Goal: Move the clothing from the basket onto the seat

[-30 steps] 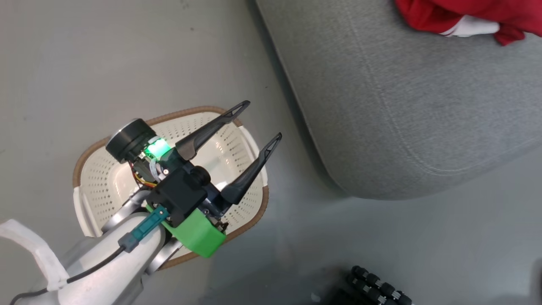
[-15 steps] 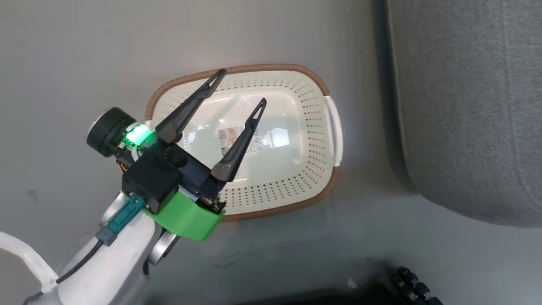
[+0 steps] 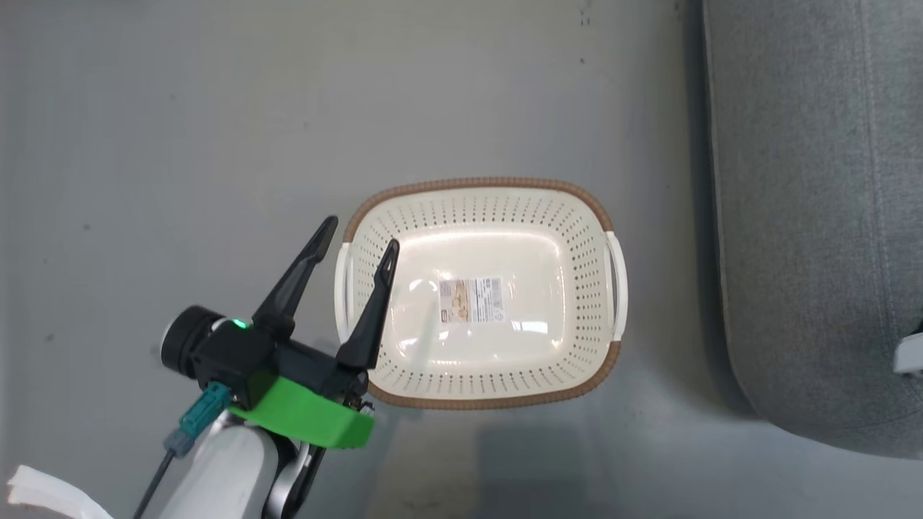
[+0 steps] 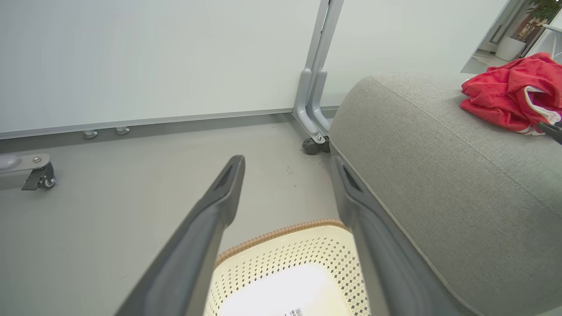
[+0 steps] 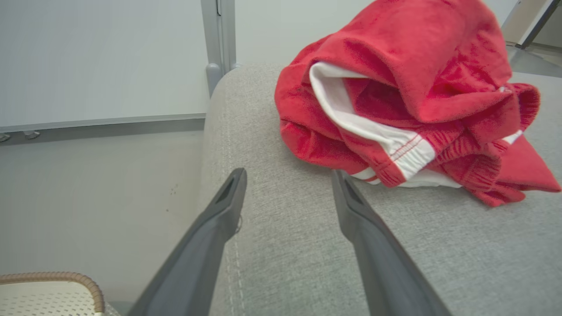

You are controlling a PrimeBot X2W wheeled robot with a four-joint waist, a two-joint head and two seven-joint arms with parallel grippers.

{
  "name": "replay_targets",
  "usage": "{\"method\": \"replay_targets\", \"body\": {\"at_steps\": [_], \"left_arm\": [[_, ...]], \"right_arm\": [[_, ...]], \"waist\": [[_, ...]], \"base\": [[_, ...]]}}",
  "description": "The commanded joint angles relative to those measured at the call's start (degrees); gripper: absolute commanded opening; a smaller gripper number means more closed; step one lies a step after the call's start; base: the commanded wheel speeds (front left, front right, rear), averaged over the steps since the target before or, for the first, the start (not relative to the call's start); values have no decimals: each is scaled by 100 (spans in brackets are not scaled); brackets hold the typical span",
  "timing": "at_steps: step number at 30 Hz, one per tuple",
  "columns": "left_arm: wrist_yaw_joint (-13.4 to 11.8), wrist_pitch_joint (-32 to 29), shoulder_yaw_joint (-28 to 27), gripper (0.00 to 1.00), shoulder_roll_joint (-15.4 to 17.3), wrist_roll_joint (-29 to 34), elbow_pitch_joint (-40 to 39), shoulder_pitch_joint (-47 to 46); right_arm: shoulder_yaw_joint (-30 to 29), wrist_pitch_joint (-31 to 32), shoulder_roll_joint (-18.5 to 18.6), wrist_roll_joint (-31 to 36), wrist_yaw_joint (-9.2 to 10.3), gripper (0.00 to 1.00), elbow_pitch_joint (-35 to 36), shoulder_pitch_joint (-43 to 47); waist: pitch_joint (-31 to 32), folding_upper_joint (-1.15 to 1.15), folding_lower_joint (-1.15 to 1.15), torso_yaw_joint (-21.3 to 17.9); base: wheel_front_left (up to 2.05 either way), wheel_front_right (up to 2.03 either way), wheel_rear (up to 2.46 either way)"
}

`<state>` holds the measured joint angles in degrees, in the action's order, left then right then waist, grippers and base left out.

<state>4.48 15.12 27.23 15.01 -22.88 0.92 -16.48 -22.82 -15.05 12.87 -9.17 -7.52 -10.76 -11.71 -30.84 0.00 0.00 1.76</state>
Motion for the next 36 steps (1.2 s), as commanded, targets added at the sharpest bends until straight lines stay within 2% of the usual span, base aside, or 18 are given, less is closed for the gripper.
{"method": "replay_targets", "body": {"at_steps": [1,6,12,13,15,21,26,36], "left_arm": [[14,2,-83,100,-87,110,67,249],[-74,2,-570,100,-416,296,268,929],[-83,2,-1023,100,-740,459,412,1546],[-181,2,-1257,100,-815,516,424,1772],[-264,3,-1514,100,-929,527,343,1957],[-109,3,-1956,100,-1095,750,137,2490],[-82,2,-2205,100,-1168,1218,-273,2893],[69,3,-2283,100,-1208,1328,-225,3383]], "right_arm": [[167,-17,-153,47,6,100,56,218],[1106,-17,-473,-109,6,100,117,637],[2250,-18,-568,-264,6,100,40,906],[2563,-18,-611,-312,6,100,51,1030],[2813,-18,-650,-357,6,100,151,1137],[3146,-18,-759,-367,6,100,430,1646],[3276,-18,-754,-106,6,100,544,2039],[3183,-18,-830,65,6,100,550,2503]], "waist": [[1282,0,0,-14],[2025,0,0,64],[2770,0,0,220],[3012,0,0,252],[3150,0,0,274],[3533,0,0,279],[3698,0,0,182],[3885,0,0,45]], "base": [[0,0,0],[0,0,0],[0,0,0],[0,0,0],[0,0,0],[0,0,0],[0,0,0],[0,0,0]]}}
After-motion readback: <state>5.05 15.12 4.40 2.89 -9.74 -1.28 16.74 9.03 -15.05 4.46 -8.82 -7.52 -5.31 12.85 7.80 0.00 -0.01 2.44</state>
